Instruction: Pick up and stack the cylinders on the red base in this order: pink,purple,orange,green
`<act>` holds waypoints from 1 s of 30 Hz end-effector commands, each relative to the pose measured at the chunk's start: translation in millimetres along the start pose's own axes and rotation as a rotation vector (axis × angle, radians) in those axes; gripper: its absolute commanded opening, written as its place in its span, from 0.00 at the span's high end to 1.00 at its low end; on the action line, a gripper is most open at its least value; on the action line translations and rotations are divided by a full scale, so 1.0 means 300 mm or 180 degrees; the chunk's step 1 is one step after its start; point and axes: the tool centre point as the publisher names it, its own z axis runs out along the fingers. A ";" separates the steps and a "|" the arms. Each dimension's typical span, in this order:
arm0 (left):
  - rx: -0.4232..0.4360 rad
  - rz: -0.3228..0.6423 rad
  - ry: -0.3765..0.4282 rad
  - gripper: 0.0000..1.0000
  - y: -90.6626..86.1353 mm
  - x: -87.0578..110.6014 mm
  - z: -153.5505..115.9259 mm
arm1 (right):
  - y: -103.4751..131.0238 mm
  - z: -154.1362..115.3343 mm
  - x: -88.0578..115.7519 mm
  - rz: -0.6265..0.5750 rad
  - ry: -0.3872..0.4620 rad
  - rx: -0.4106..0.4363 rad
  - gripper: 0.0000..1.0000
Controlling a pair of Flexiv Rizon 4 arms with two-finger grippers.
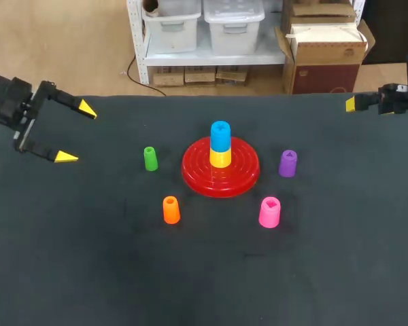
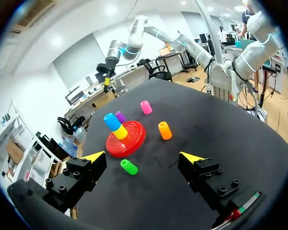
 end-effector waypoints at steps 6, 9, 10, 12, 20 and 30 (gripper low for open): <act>-0.0006 -0.0230 0.0125 0.00 0.014 0.004 0.026 | 0.000 0.000 0.000 0.0001 0.0000 0.0000 0.00; 0.0021 -0.0591 0.0132 0.00 0.020 0.009 0.050 | 0.000 0.000 0.000 0.0001 0.0000 0.0000 0.00; -0.0008 -0.0655 0.0094 0.00 0.024 0.009 0.058 | 0.000 0.000 0.000 0.0001 0.0000 0.0000 0.00; -0.0043 -0.0785 0.0036 0.00 0.034 0.011 0.081 | 0.000 0.000 0.000 0.0001 0.0000 0.0000 0.00; -0.0021 -0.0634 0.0114 0.00 0.047 0.005 0.120 | 0.000 0.000 0.000 0.0001 0.0000 0.0000 0.00; -0.0069 -0.0988 0.0167 0.00 0.002 0.045 0.105 | 0.000 0.000 0.000 0.0001 0.0000 0.0000 0.00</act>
